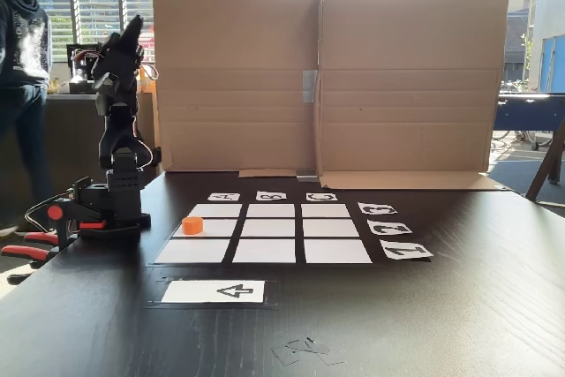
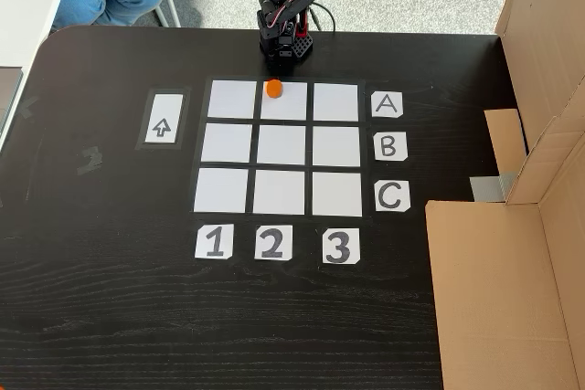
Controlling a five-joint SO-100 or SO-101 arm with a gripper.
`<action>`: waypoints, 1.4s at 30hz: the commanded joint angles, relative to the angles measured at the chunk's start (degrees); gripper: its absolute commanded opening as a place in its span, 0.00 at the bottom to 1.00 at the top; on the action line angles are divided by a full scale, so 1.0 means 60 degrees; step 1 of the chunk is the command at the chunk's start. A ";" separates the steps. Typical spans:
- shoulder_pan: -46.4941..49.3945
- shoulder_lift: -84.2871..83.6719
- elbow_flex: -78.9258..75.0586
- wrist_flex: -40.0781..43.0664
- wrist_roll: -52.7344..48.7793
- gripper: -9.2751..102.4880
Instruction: Pick up the round, orange token and place it in the grid on square A2.
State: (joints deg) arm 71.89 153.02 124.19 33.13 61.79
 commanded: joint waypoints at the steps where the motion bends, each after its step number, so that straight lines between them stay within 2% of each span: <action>1: 0.0996 0.0469 0.0190 -0.0073 0.0381 0.44; 9: 0.3193 0.2036 0.2183 -0.0059 0.1260 0.44; 17: 0.3926 0.4146 0.4937 0.0498 0.1113 0.43; 25: 0.3940 0.5259 0.7046 0.0718 0.0894 0.21; 29: 0.3955 0.6035 0.7544 0.1685 0.0762 0.15; 34: 0.3970 0.6240 0.7734 0.1934 0.0718 0.10; 42: 0.4058 0.6255 0.8423 0.1655 0.0674 0.08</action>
State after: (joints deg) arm 95.71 189.84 174.64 44.12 66.36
